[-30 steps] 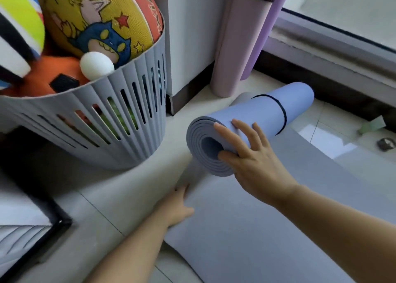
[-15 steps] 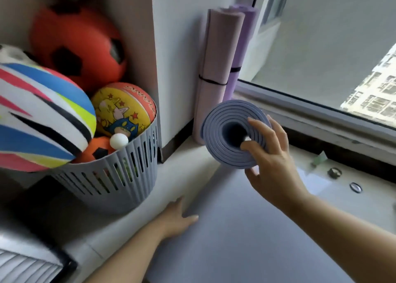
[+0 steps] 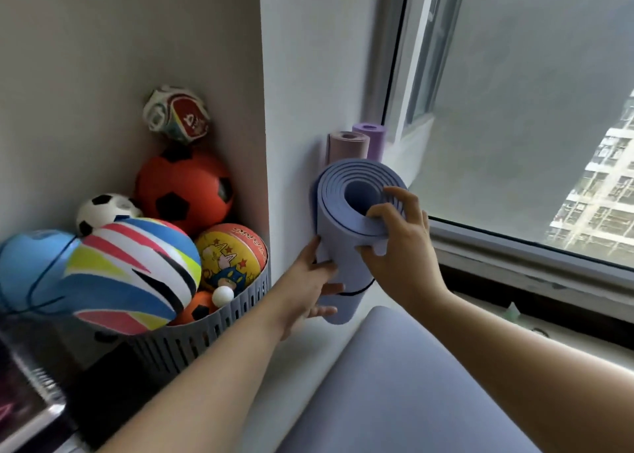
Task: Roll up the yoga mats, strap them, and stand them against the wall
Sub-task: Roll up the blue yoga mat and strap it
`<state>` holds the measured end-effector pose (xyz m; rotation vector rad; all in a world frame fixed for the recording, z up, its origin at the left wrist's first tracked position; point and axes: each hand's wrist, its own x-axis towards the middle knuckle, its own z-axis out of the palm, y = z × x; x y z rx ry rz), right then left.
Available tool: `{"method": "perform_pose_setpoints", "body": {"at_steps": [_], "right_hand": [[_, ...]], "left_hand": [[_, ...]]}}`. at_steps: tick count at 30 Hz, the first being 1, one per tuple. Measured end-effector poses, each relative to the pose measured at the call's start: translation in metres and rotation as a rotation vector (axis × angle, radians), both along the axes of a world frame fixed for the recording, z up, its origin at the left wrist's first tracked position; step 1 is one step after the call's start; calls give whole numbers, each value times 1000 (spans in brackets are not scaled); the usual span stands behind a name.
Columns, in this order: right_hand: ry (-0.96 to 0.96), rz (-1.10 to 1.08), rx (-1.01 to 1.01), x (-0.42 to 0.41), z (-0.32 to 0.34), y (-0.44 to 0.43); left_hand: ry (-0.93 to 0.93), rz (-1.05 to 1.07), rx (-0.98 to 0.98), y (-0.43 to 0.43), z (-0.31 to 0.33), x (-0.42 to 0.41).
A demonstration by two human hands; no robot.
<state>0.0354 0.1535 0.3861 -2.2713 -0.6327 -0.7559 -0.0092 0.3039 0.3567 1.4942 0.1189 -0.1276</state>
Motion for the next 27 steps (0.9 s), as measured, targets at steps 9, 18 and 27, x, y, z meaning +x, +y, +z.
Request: {"method": "perform_pose_setpoints", "body": {"at_steps": [9,18,27], "right_hand": [[82,8,27,104,-29,44],[41,38,9,228,-26,83],[109,-155,-178,296,-19,97]], "left_hand": [[3,115,35,21,-32,91],[-70,152,216,43,-67,199],[-62,123,299,49,-66,246]]}}
